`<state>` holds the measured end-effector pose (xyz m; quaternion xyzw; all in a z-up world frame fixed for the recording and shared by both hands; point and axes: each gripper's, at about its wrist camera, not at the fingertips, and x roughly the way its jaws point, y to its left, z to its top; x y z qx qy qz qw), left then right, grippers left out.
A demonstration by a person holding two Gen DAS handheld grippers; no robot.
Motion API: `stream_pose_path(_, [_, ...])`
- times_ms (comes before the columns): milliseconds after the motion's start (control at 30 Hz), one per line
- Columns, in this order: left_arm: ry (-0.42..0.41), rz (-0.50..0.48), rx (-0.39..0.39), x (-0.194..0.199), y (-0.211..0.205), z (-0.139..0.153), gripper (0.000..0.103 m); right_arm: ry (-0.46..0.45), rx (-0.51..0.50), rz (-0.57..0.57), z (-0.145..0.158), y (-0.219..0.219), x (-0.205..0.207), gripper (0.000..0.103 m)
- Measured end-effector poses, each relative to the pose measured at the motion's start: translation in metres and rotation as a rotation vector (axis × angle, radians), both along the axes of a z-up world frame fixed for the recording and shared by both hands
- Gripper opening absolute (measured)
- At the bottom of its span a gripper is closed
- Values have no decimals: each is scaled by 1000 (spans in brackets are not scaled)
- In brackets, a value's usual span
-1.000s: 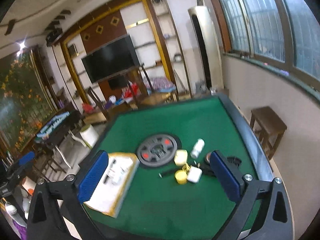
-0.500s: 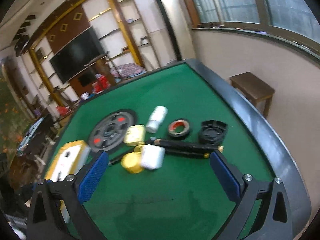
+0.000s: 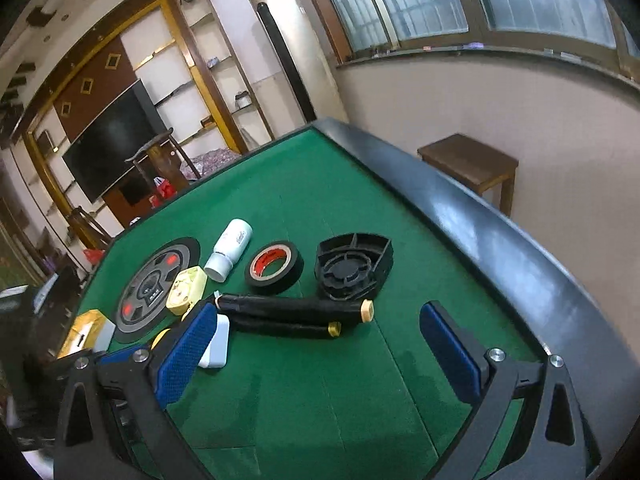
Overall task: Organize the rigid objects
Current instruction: 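Grasp the yellow round container with the left gripper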
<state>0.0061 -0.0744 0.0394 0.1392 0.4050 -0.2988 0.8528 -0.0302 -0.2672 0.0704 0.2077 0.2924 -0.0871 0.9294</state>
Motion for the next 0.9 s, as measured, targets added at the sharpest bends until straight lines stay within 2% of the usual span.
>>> stream_pose_path(133, [9, -9, 8, 11, -6, -10, 66, 8, 25, 3, -3, -3, 2, 101])
stream_pose_path(200, [6, 0, 19, 16, -6, -13, 57, 10, 29, 5, -3, -3, 1, 101])
stream_pose_path(233, [-8, 15, 27, 16, -4, -13, 44, 13, 31, 5, -3, -3, 1, 101])
stream_pose_path(267, [-4, 21, 20, 17, -1, -11, 42, 16, 31, 4, -4, -3, 1, 101])
stream_pose_path(333, [29, 37, -22, 21, 5, -9, 41, 33, 30, 9, -7, -1, 3, 101])
stream_pose_path(467, [22, 46, -45, 13, 16, -5, 41, 51, 8, 16, -9, 4, 7, 101])
stream_pose_path(767, [-14, 80, -112, -51, 68, 22, 42, 78, -37, 7, -10, 9, 10, 101])
stream_pose_path(900, [11, 126, -201, -78, 104, 37, 42, 104, -75, 12, -12, 16, 14, 101])
